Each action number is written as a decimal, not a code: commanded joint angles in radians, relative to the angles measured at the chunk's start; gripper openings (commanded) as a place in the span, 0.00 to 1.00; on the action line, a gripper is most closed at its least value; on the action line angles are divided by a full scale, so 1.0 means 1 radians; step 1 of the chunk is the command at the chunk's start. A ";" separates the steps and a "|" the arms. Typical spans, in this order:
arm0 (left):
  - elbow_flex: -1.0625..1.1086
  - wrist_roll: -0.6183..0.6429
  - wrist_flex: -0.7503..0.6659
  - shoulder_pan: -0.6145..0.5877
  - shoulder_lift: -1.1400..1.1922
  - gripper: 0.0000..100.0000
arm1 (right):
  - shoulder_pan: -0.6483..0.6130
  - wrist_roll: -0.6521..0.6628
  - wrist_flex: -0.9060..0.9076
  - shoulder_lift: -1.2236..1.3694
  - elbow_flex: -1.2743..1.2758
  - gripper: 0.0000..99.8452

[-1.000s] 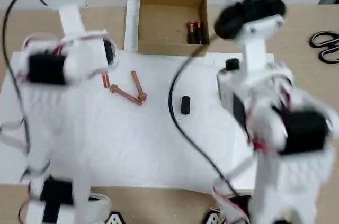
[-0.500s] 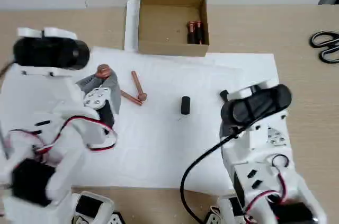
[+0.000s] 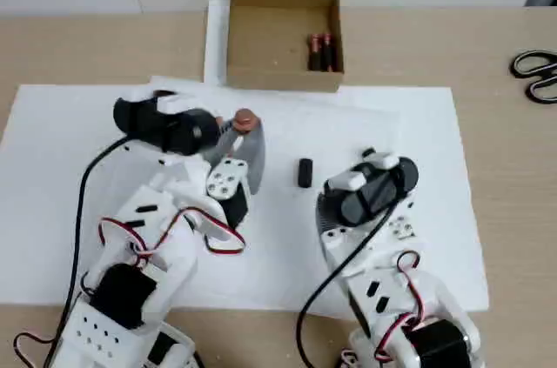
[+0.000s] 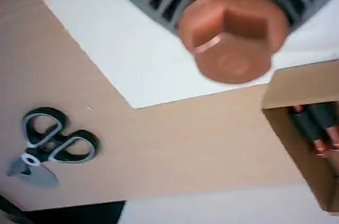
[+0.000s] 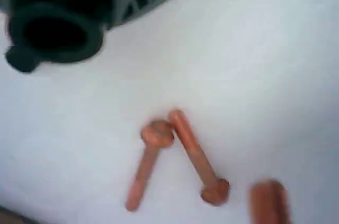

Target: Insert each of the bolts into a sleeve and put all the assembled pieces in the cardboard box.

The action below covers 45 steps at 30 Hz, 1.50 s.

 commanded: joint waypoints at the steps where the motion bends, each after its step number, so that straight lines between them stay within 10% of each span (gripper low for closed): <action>1: -0.008 -0.005 -0.034 0.040 0.003 0.00 | -0.047 -0.020 -0.051 -0.047 0.031 0.00; 45: -0.005 0.144 -0.098 0.155 0.049 0.00 | -0.154 -0.023 -0.064 -0.093 0.064 0.00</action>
